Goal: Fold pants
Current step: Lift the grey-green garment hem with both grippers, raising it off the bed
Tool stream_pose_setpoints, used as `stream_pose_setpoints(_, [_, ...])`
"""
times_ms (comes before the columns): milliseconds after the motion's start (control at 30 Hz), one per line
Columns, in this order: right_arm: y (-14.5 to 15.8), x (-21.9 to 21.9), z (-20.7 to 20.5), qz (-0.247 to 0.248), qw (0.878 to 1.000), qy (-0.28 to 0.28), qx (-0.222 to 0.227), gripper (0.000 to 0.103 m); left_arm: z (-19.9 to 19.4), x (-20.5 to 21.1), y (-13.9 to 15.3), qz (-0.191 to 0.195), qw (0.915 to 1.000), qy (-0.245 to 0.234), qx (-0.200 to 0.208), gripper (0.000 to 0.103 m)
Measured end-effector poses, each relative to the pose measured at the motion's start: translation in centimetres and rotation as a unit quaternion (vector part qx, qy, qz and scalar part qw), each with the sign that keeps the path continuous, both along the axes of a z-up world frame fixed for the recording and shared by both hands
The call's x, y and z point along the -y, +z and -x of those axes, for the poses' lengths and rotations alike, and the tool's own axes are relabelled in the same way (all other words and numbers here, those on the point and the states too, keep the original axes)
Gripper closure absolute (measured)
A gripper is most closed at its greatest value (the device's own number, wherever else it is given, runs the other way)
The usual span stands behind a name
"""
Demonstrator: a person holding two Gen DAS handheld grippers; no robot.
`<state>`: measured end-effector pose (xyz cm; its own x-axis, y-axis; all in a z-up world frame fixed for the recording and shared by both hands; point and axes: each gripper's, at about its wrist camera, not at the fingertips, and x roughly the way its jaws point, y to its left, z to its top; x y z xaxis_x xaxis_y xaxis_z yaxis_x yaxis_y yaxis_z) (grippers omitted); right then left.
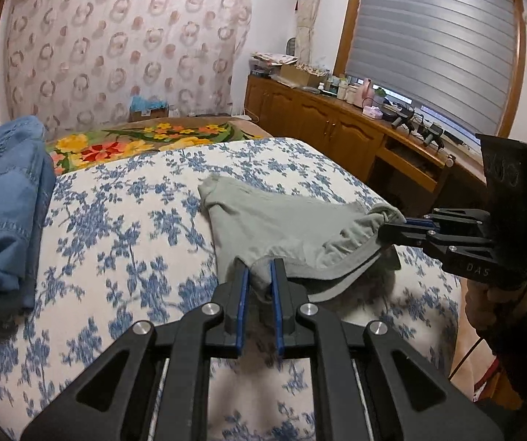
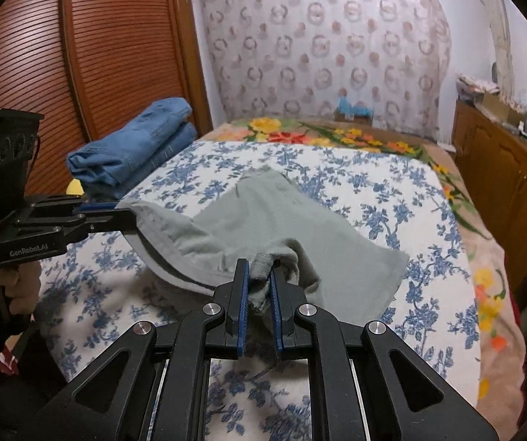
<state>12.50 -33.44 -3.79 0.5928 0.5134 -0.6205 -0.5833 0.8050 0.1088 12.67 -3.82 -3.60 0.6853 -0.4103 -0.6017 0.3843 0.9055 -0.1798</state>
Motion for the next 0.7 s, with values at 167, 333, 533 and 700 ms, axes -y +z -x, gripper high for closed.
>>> stream_pose_setpoints(167, [1.7,-0.5,-2.3,0.008,1.0,0.008,0.004,0.095,-2.6,-0.3,2.2,0.004,1.0,-0.001,0.008,0.094])
stream_pose_setpoints(333, [5.3,-0.8,-5.5,0.016,0.999,0.012,0.032,0.095,-5.8,-0.6,5.5,0.004,0.9994,0.006,0.034,0.094])
stream_pose_setpoints(533, [9.9,-2.3,-11.5,0.024,0.997,-0.002,0.076,0.095,-11.3,-0.6,10.9,-0.003,0.9966,0.021,0.079,0.094])
stream_pose_setpoints(700, [13.8,-3.1,-17.1,-0.003,0.995,-0.029,0.096,0.095,-15.0,-0.2,15.4,-0.029,0.9905,0.038,0.129,0.094])
